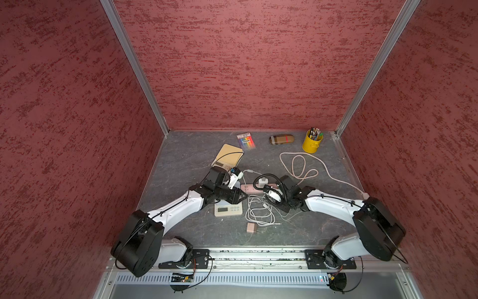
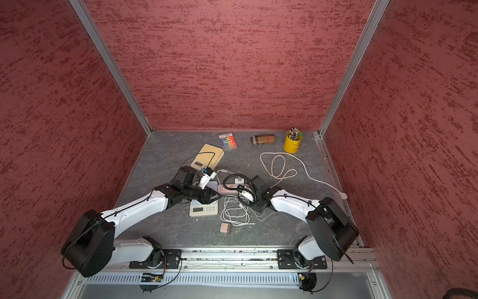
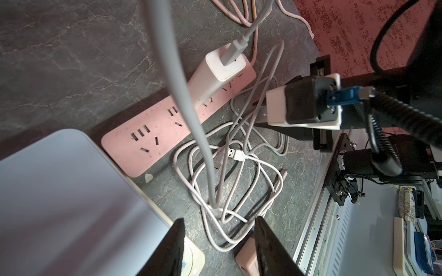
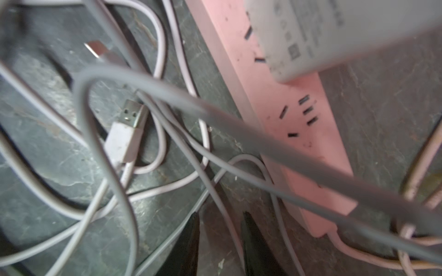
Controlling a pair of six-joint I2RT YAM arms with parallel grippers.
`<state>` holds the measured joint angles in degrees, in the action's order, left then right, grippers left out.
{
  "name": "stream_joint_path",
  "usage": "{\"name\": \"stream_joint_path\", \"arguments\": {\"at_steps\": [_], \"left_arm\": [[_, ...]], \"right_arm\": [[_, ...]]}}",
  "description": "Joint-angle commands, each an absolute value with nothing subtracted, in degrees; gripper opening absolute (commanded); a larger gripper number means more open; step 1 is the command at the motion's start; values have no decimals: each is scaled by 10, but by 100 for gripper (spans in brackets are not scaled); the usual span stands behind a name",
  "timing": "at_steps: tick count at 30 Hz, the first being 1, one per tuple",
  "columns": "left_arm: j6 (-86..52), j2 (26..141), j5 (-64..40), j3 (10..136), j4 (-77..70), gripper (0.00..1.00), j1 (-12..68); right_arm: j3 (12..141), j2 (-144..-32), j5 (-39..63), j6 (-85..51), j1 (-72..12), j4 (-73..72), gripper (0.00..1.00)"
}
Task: Charge the electronic scale
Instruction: Pick up the charging cable from the center of the board.
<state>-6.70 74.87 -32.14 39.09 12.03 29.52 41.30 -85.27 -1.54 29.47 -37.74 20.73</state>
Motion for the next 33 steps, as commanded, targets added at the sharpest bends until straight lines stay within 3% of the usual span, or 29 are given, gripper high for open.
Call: {"name": "stream_joint_path", "arguments": {"at_steps": [1,7,9,11,12,33], "left_arm": [[-59,737,-327,387,118,48,290],[-60,748,-335,395,119,48,289],[-60,746,-332,396,121,48,288],[-58,744,-330,396,125,48,287],[-56,744,-329,395,127,48,287],[-76,720,-366,420,96,48,260]], "right_arm": [[438,-880,30,330,-364,200,33],[477,-949,43,369,-349,224,34],[490,-973,42,372,-342,231,25],[500,-989,39,372,-333,234,1],[502,-991,38,373,-329,236,0],[450,-745,-26,344,-284,334,0]]}}
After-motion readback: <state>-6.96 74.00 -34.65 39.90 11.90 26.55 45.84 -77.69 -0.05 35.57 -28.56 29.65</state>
